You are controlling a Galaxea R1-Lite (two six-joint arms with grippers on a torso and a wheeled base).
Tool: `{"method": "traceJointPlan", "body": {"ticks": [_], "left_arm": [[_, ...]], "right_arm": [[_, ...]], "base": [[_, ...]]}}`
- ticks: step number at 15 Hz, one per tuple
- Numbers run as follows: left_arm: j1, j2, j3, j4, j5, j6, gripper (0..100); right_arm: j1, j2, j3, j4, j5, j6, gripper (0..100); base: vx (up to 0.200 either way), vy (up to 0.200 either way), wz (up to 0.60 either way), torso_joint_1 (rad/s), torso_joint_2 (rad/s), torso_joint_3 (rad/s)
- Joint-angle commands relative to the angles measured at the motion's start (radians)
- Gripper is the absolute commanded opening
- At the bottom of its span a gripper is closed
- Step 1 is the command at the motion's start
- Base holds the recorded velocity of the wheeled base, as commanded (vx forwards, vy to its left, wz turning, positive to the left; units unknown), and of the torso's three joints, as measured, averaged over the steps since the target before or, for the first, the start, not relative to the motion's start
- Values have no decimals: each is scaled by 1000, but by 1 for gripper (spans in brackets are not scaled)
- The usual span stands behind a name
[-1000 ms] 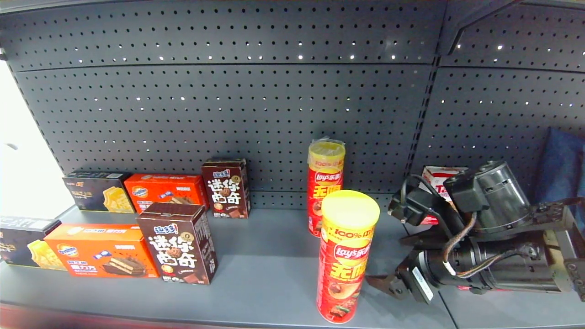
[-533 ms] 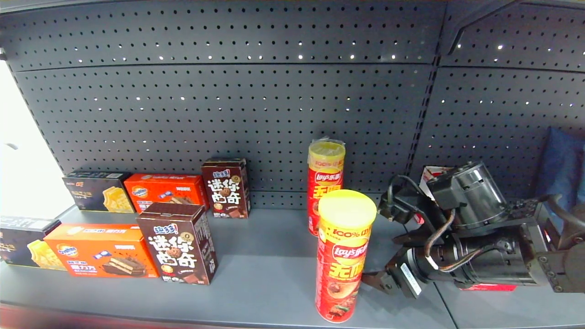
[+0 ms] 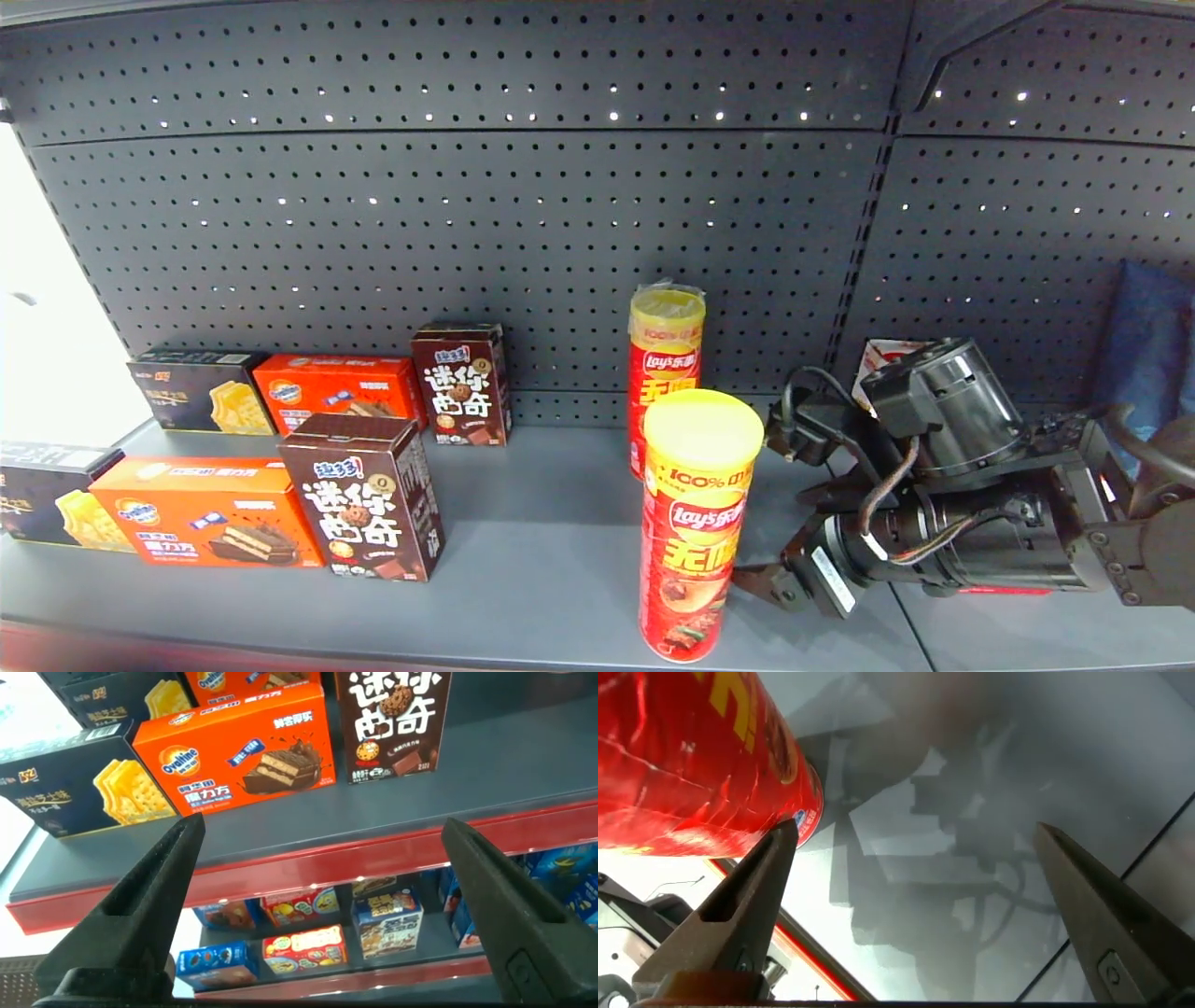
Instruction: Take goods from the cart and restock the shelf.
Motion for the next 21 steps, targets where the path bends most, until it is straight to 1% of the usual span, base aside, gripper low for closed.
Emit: {"method": "traceJointPlan", "body": {"ticks": [1,17,19,21], "left_arm": [[0,0,2,0,0,0,100],[0,-3,22,-2,0,-2,100],[0,-3,21,-2,0,-2,100],[0,-3,18,-2,0,-2,100]], "right_arm": [[4,6,-3,0,0,0,100],[16,35,-8,-15,-1,-1,100],[15,10,-3,-15,-23,0,100],[-2,-76,-12,-15,-24,9,100]], "base": [[0,0,0,0,0,0],[0,0,0,0,0,0],[0,0,0,0,0,0],[0,0,0,0,0,0]]}}
